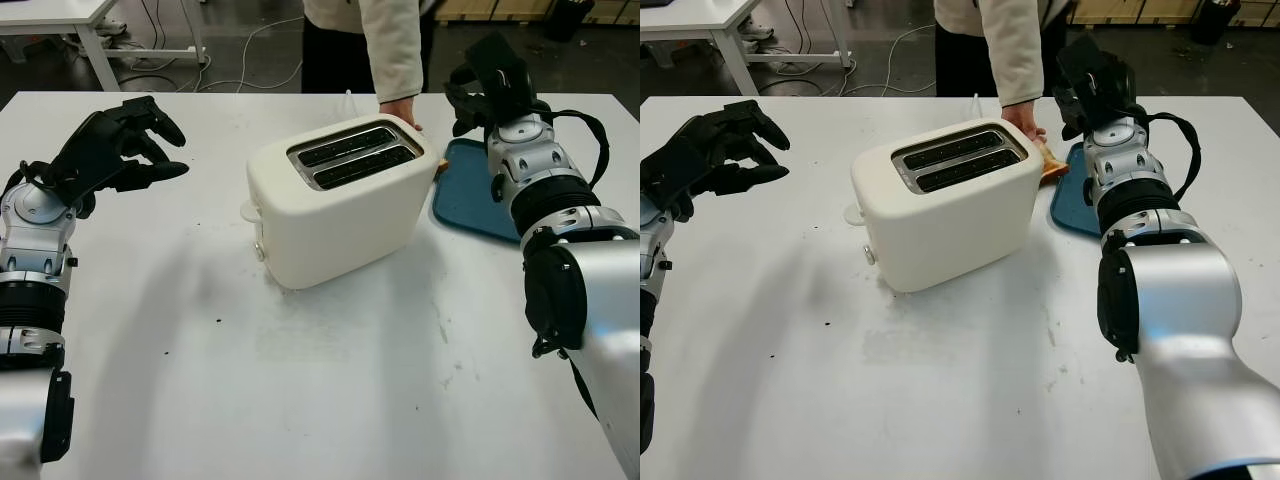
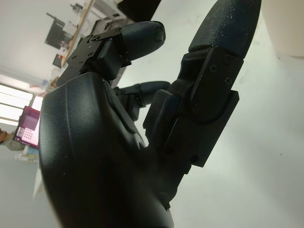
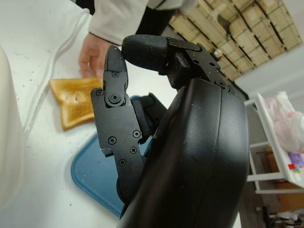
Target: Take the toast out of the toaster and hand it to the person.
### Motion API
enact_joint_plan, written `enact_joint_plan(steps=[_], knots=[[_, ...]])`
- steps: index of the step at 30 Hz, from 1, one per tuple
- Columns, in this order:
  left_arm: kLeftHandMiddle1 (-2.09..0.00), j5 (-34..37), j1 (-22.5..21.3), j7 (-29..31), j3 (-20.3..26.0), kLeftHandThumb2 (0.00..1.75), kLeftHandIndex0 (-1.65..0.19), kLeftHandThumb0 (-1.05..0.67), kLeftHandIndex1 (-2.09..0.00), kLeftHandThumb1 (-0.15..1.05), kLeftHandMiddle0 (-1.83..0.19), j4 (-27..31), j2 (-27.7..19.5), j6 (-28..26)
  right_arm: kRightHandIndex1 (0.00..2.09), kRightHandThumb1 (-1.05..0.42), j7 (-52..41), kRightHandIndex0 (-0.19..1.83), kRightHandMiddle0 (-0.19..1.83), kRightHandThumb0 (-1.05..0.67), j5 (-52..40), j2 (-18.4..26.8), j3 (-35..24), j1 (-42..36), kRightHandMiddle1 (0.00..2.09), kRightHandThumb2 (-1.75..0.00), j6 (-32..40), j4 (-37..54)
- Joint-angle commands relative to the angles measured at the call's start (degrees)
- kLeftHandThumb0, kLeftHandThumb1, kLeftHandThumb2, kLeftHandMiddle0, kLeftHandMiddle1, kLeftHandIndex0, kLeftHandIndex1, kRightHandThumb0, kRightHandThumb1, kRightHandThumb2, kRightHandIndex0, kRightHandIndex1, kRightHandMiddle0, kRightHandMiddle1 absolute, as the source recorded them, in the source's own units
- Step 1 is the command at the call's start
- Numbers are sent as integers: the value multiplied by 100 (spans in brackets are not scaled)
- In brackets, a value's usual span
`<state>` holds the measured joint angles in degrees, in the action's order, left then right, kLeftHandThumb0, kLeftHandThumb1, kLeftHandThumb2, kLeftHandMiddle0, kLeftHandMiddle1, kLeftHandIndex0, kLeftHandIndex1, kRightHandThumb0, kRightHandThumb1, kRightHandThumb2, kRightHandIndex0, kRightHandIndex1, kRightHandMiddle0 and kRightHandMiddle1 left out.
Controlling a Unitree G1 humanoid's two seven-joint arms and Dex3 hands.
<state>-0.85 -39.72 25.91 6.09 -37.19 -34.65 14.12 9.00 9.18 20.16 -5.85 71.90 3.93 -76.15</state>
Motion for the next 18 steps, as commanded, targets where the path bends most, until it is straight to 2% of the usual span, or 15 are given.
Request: enact_joint_plan(steps=[1,5,7,9,12,15,16,17,18], knots=[[-162,-15,19,-22,1,0,-36,-105,-150,85,-32,46,-46,-26,175,-92,-82,94,56,-29,-77,65,-36,-121,175,-37,-239,80],[-162,32,54,-38,43,0,-37,-105,-150,84,-32,43,-27,7,175,-92,-318,91,57,-31,-149,120,-91,-271,175,-37,-564,254],[-162,67,124,-88,89,0,-38,-105,-149,83,-34,136,-11,-111,175,-92,-422,93,58,-30,-236,106,-112,-579,175,-38,-1074,584],[-160,138,246,-98,159,0,-39,-105,-148,82,-34,224,4,-106,175,-92,-426,93,62,-29,-266,85,-81,-1098,175,-37,-1703,1170],[-155,200,580,-271,279,0,-39,-105,-145,83,-37,581,72,-116,175,-92,-482,96,70,-36,-403,5,-141,-2008,175,-35,-1976,2487],[-151,349,1027,-468,462,0,-38,-105,-141,82,-37,1093,244,-183,168,-92,-767,92,78,-40,-894,-185,-360,-3228,147,-35,-1936,4173],[-152,410,1185,-545,524,1,-36,-105,-143,83,-35,1264,320,-182,161,-92,-839,90,78,-45,-997,-235,-387,-3665,133,-35,-1848,4741],[-154,448,1310,-612,570,0,-35,-105,-144,83,-34,1408,381,-199,147,-92,-889,89,81,-48,-1060,-271,-396,-4001,112,-34,-1748,5191],[-155,492,1459,-699,621,0,-34,-105,-145,83,-33,1606,463,-277,141,-92,-946,88,83,-49,-1143,-318,-392,-4371,101,-34,-1649,5658]])
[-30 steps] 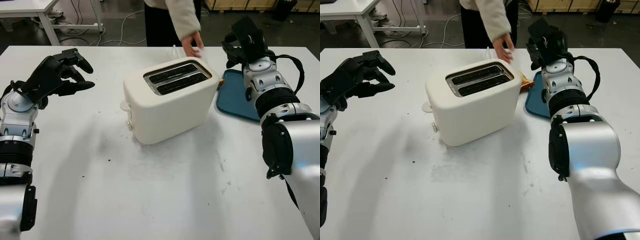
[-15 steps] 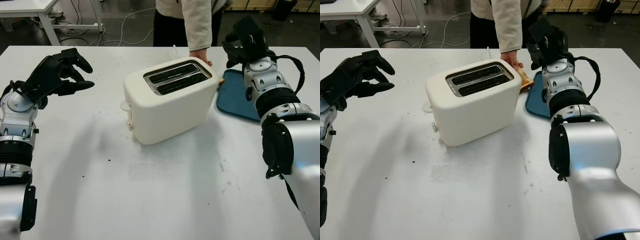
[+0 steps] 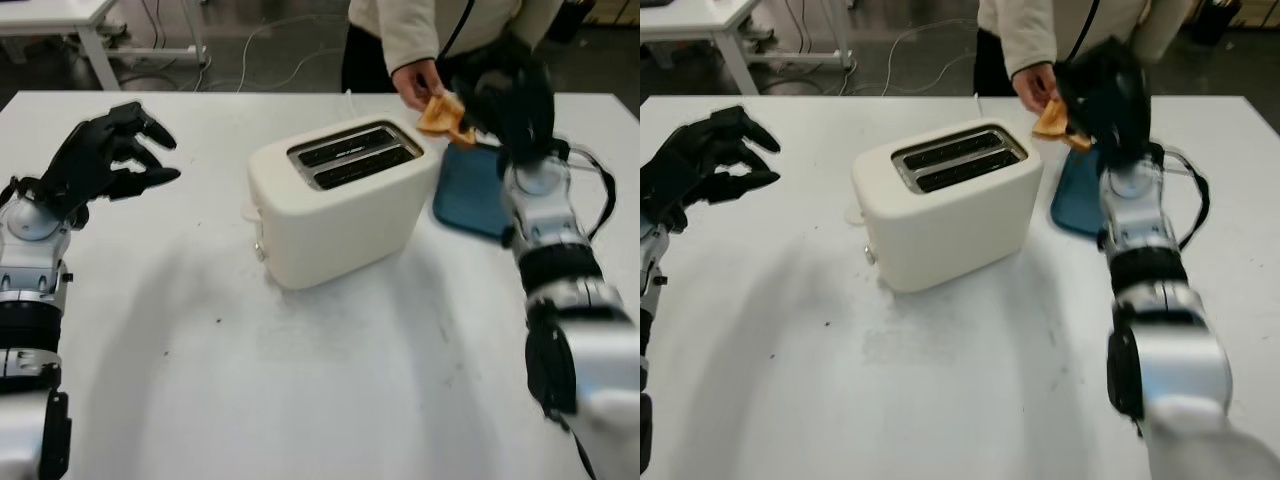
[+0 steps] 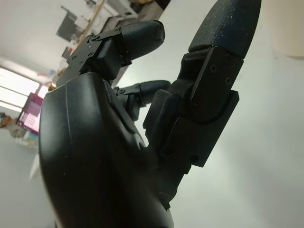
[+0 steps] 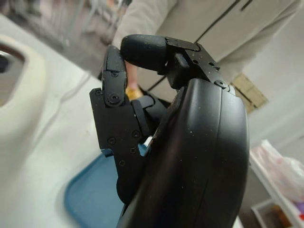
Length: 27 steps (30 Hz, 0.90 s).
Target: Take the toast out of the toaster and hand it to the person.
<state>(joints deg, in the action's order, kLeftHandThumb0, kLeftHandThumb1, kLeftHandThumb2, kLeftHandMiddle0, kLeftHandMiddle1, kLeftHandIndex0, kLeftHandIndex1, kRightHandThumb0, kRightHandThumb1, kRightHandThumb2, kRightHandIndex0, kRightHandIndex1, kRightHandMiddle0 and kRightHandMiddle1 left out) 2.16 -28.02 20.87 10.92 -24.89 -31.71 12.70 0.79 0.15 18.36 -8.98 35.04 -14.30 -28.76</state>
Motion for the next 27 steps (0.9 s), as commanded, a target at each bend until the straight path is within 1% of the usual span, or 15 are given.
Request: enact_joint_plan(steps=[1,2,4,6,7,8,11,14,15,19,23,25,27], knots=[[-158,230,441,-265,181,0,-32,-105,-147,82,-31,572,249,-193,131,-92,-194,87,83,-51,-337,-190,-71,-1031,87,-34,248,1334],[-162,267,597,-326,217,1,-28,-105,-151,83,-26,769,326,-239,118,-92,-259,83,84,-51,-456,-259,-68,-1369,67,-34,324,1727],[-166,362,920,-400,272,0,-24,-105,-154,82,-19,1135,493,-293,99,-92,-346,79,87,-51,-622,-406,-28,-2037,41,-36,423,2447],[-169,362,1238,-475,273,0,-20,-105,-155,82,-14,1456,623,-338,77,-92,-393,77,86,-52,-701,-536,24,-2641,20,-37,583,3041],[-171,346,1386,-506,264,1,-18,-105,-157,83,-12,1551,691,-280,66,-92,-442,75,84,-52,-746,-592,61,-2923,14,-38,671,3293],[-171,329,1520,-543,253,1,-16,-105,-158,84,-11,1628,766,-220,51,-92,-490,75,80,-50,-783,-643,111,-3178,7,-39,761,3514],[-172,304,1794,-662,238,1,-12,-105,-160,85,-8,1704,997,7,31,-92,-631,71,73,-50,-901,-828,242,-3683,1,-42,960,3899],[-173,207,1965,-867,210,1,-9,-105,-162,86,-6,1598,1243,342,21,-92,-733,64,64,-52,-1031,-1036,405,-4078,0,-43,1084,4103],[-174,195,2000,-937,208,1,-5,-105,-165,86,-3,1547,1321,447,16,-92,-758,59,58,-53,-1085,-1112,449,-4188,0,-43,1119,4157],[-174,201,2127,-1160,149,1,-3,-105,-168,86,-1,1333,1670,856,8,-92,-759,48,47,-56,-1153,-1373,640,-4549,0,-45,1224,4294],[-175,144,2246,-1269,36,1,-4,-105,-168,87,-3,1190,1915,1102,4,-92,-716,42,41,-54,-1257,-1570,699,-4638,0,-47,1459,4340],[-175,161,2265,-1262,-21,0,-5,-105,-166,86,-2,1117,2002,1138,2,-92,-683,38,36,-55,-1249,-1617,702,-4625,0,-46,1567,4393],[-175,165,2267,-1206,-91,0,-7,-105,-166,85,-3,1075,2022,1053,0,-92,-652,32,31,-55,-1222,-1659,706,-4618,0,-46,1600,4427]])
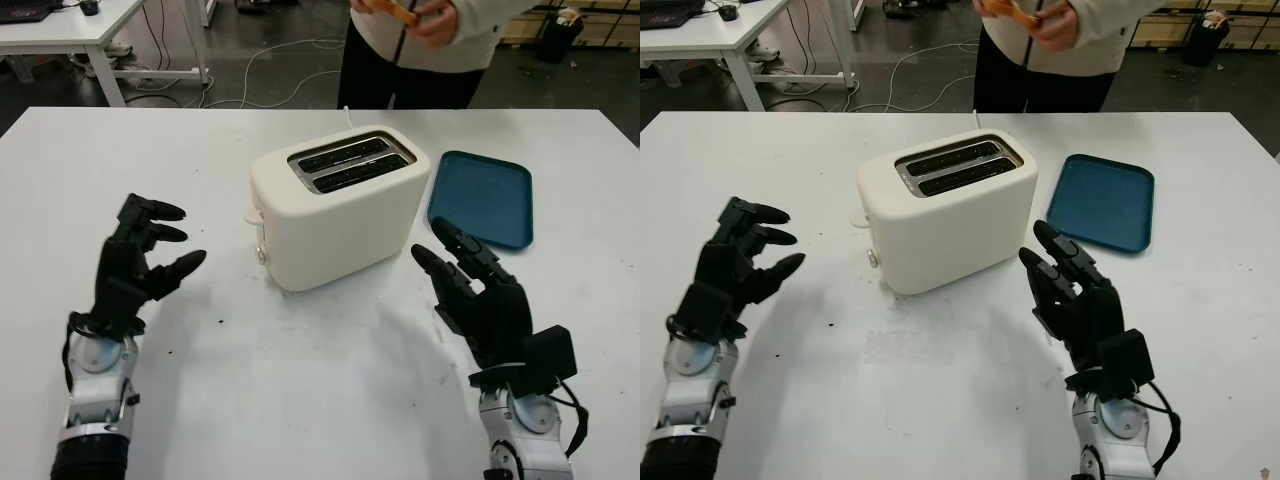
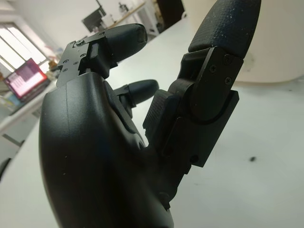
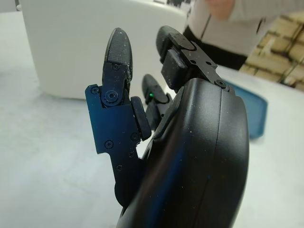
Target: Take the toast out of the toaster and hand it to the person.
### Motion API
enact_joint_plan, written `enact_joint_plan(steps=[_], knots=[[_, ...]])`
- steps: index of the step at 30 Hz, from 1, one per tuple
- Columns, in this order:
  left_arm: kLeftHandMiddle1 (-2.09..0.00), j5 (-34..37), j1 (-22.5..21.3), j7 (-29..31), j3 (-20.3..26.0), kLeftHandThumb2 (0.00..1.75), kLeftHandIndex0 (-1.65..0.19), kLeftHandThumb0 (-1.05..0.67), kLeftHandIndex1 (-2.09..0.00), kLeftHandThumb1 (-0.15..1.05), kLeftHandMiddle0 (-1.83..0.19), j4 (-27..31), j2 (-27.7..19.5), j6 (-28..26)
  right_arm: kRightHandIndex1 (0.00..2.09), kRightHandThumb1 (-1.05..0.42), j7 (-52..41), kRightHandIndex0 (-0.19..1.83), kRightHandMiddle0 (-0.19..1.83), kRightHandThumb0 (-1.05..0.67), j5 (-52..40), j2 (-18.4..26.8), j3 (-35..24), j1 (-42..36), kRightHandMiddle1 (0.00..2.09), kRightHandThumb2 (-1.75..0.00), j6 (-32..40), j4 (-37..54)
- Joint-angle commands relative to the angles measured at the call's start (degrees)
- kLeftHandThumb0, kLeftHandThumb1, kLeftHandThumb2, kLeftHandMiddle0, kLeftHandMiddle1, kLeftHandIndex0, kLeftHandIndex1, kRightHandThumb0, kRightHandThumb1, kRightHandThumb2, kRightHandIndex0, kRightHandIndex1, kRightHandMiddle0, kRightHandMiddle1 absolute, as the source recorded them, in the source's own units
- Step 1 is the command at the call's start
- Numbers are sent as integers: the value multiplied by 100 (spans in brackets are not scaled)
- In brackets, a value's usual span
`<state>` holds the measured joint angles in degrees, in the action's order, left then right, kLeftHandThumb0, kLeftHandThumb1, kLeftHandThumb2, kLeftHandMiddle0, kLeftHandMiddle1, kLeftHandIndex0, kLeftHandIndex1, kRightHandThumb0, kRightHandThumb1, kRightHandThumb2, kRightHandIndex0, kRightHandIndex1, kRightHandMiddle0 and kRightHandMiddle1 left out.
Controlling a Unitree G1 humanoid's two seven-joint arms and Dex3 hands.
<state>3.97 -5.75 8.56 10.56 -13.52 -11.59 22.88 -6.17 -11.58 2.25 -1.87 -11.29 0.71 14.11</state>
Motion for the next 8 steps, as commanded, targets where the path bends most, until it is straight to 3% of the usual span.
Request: enact_joint_plan(steps=[1,8], knots=[[-175,-28,46,46,-91,0,-9,-105,-165,84,-4,-56,8,-36,0,-92,56,31,30,-55,-37,-63,-1,16,0,-47,108,150],[-168,-101,49,25,-259,0,-20,-105,-155,83,-15,-107,5,-139,1,-92,71,30,28,-59,19,-68,-4,78,0,-46,118,33]])
